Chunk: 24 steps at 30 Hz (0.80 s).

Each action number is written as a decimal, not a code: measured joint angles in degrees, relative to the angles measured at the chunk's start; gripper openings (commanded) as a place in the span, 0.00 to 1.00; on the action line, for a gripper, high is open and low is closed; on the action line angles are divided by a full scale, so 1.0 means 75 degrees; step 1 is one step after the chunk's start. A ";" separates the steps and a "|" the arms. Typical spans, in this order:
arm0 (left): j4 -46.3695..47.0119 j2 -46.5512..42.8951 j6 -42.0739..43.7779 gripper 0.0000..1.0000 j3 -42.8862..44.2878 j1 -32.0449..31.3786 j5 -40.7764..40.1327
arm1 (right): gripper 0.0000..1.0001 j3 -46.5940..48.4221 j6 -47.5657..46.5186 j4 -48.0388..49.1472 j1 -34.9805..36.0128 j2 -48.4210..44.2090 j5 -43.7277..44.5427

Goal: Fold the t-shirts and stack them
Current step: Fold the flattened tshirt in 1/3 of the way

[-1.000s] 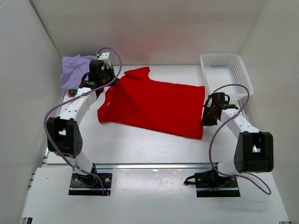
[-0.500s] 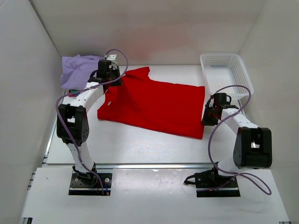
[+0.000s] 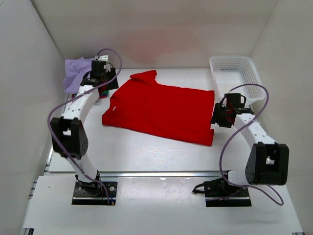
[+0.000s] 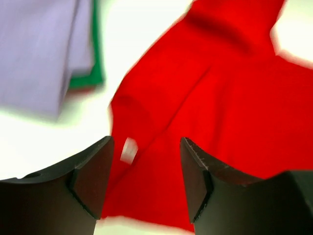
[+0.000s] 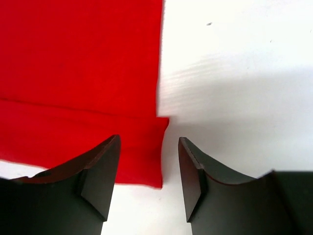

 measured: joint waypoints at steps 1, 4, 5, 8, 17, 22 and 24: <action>-0.0219 -0.0300 -0.0026 0.65 -0.0309 0.0047 -0.0061 | 0.48 -0.0015 0.0070 -0.0090 0.0035 -0.0178 -0.0003; -0.0568 -0.1413 -0.0149 0.67 -0.1894 0.0015 -0.0175 | 0.47 -0.0318 0.0393 -0.0178 0.0323 -0.0729 -0.0026; -0.0731 -0.1737 -0.0201 0.67 -0.2428 -0.0058 -0.0221 | 0.47 -0.0490 0.0519 -0.0201 0.0425 -0.0915 -0.0044; -0.1011 -0.2276 -0.0391 0.67 -0.3704 -0.0326 -0.0376 | 0.47 -0.1011 0.0836 -0.0376 0.0682 -0.1335 -0.0114; -0.0941 -0.1641 -0.0924 0.70 -0.4412 -0.0516 -0.1163 | 0.48 -0.1687 0.1434 -0.0577 0.0965 -0.1684 -0.0152; -0.0679 -0.1131 -0.1189 0.71 -0.4406 -0.0475 -0.1682 | 0.49 -0.1766 0.1614 -0.0562 0.1061 -0.1781 -0.0181; -0.0603 -0.0938 -0.1285 0.71 -0.4403 -0.0466 -0.1839 | 0.48 -0.1766 0.1623 -0.0548 0.1058 -0.1781 -0.0181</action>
